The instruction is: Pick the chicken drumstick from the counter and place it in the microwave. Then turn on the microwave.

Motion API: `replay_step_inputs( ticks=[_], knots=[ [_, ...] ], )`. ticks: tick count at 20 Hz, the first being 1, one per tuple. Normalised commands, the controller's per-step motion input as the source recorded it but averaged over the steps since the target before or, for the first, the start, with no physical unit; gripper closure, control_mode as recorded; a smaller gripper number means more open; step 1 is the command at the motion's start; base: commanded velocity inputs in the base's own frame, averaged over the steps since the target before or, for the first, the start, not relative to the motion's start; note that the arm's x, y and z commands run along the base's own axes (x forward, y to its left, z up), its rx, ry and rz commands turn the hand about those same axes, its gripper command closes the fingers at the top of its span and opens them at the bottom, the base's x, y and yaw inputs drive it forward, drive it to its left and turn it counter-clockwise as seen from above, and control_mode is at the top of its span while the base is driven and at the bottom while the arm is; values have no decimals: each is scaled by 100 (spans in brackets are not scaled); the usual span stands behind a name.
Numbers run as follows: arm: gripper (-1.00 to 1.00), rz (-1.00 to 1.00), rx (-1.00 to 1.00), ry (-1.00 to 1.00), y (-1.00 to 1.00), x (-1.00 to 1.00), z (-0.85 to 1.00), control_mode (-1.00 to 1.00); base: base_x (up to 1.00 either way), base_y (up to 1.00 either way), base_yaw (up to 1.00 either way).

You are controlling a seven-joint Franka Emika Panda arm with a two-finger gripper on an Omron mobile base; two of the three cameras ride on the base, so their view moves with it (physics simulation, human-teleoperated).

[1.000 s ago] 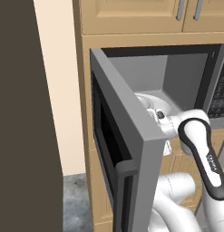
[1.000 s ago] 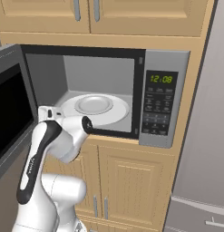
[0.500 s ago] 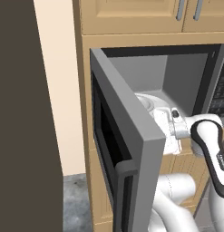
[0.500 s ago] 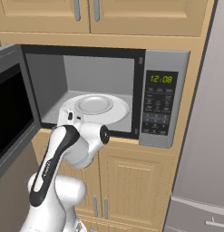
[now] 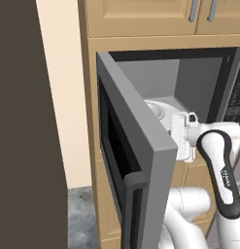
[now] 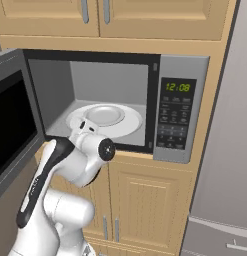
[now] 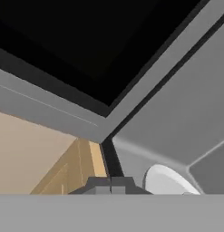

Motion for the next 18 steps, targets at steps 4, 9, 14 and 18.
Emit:
replay_step_inputs(
  ticks=[4,9,14,18],
  knots=[
    [100,-28,0,24,-25,6,15,-100,0,0,0],
    [100,-16,0,25,-28,5,19,-100,0,0,0],
    [100,-15,0,28,-24,0,16,-100,0,0,0],
    [100,-19,-1,24,-14,0,3,-100,0,0,0]
  ],
)
